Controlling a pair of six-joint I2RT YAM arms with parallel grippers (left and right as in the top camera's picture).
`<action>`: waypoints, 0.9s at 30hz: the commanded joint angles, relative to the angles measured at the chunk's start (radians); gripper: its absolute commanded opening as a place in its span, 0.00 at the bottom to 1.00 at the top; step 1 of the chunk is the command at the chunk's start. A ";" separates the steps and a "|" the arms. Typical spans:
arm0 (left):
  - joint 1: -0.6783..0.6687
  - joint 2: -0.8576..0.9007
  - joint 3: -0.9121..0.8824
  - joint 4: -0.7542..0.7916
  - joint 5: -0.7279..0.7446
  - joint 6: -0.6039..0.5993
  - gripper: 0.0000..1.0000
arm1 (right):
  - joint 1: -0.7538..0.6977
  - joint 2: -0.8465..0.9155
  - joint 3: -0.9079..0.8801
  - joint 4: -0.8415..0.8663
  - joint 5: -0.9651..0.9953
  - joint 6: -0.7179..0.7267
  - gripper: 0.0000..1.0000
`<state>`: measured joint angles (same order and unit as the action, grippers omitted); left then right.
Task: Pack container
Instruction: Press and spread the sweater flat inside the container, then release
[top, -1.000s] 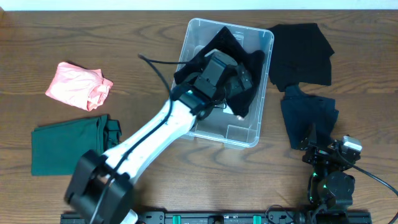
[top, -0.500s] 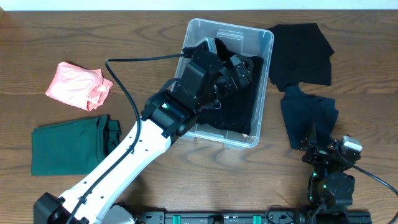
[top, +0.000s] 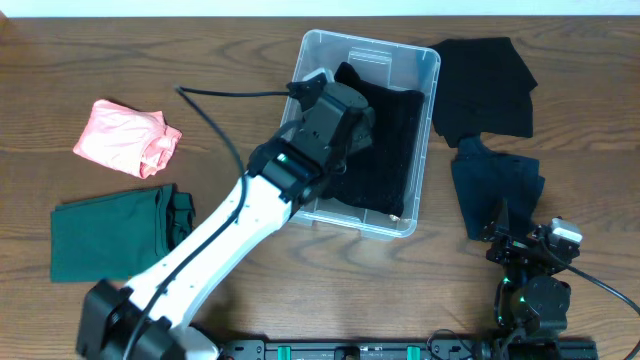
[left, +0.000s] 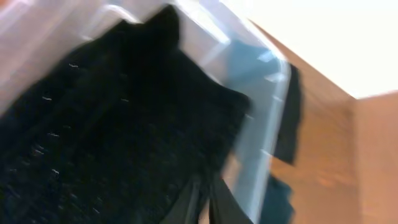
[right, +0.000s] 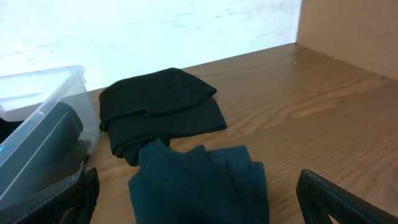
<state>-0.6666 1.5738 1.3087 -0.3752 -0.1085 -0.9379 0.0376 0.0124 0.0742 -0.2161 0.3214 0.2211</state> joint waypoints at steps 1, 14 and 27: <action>0.033 0.072 0.019 -0.006 -0.088 0.000 0.06 | -0.005 -0.004 -0.003 -0.001 0.000 0.010 0.99; 0.104 0.365 0.019 -0.016 -0.126 0.043 0.06 | -0.005 -0.004 -0.003 -0.001 0.000 0.010 0.99; 0.107 0.407 0.034 -0.040 -0.086 0.042 0.06 | -0.005 -0.004 -0.003 -0.001 0.000 0.010 0.99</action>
<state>-0.5671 1.9827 1.3369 -0.3981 -0.2096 -0.9192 0.0376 0.0124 0.0742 -0.2161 0.3218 0.2211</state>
